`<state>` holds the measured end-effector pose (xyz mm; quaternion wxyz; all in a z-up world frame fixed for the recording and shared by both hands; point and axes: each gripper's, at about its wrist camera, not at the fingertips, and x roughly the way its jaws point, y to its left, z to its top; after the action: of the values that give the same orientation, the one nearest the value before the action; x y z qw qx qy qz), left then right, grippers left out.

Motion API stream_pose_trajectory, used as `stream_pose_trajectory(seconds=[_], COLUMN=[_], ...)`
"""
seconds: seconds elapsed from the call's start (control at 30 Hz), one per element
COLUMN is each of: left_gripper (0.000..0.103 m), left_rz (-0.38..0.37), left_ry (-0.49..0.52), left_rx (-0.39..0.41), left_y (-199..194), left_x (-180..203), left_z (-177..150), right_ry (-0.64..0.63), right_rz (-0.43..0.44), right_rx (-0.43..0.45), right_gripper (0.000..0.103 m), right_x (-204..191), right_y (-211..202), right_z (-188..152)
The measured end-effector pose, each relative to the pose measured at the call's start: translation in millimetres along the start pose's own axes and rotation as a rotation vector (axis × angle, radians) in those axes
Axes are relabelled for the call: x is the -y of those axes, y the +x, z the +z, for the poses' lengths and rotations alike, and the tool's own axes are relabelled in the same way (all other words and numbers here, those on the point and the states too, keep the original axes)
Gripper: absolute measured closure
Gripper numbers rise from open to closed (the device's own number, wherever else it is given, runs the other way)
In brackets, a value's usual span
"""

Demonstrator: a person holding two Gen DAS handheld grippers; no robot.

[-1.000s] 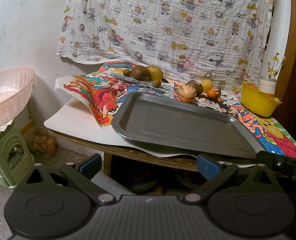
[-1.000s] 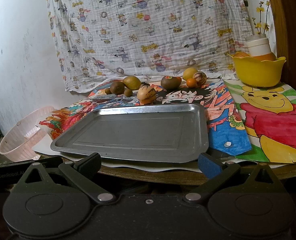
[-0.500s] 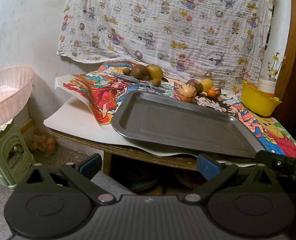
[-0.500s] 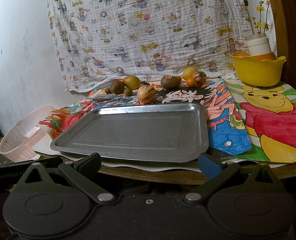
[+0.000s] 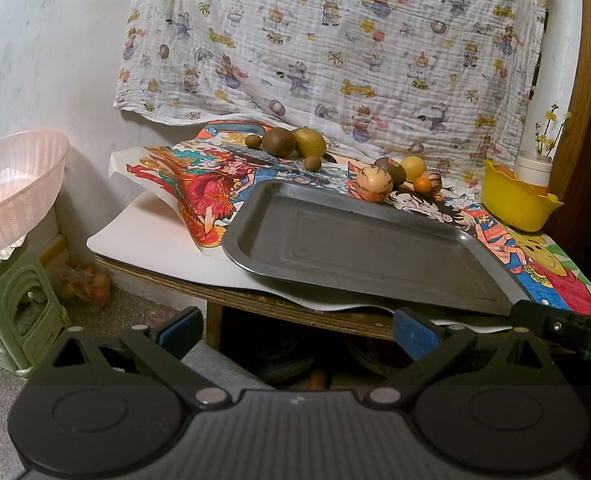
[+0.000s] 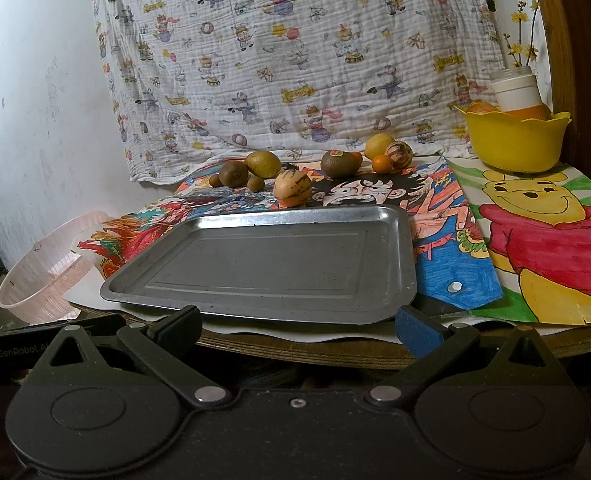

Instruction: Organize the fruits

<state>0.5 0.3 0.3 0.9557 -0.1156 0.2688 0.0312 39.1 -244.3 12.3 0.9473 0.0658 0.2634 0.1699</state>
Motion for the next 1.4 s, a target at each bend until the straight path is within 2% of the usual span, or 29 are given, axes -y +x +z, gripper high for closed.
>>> stream_pose_trajectory(seconds=[1.1,1.23,1.4], left_gripper=[0.0,0.0,0.0], left_rz=[0.0,-0.006,-0.005], left_ry=[-0.001,0.001,0.001], left_rx=[-0.003,0.004,0.01], left_y=[0,9,14], left_x=[0,2,-5], left_z=[0,-6,4], right_ry=[-0.005,-0.037,-0.086], right_rz=[-0.001,-0.005,0.001], right_rx=[-0.002,0.017,0.042], right_gripper=[0.0,0.0,0.0], right_x=[-2,-6,-8], right_y=[2,3,12], right_z=[2,8,23])
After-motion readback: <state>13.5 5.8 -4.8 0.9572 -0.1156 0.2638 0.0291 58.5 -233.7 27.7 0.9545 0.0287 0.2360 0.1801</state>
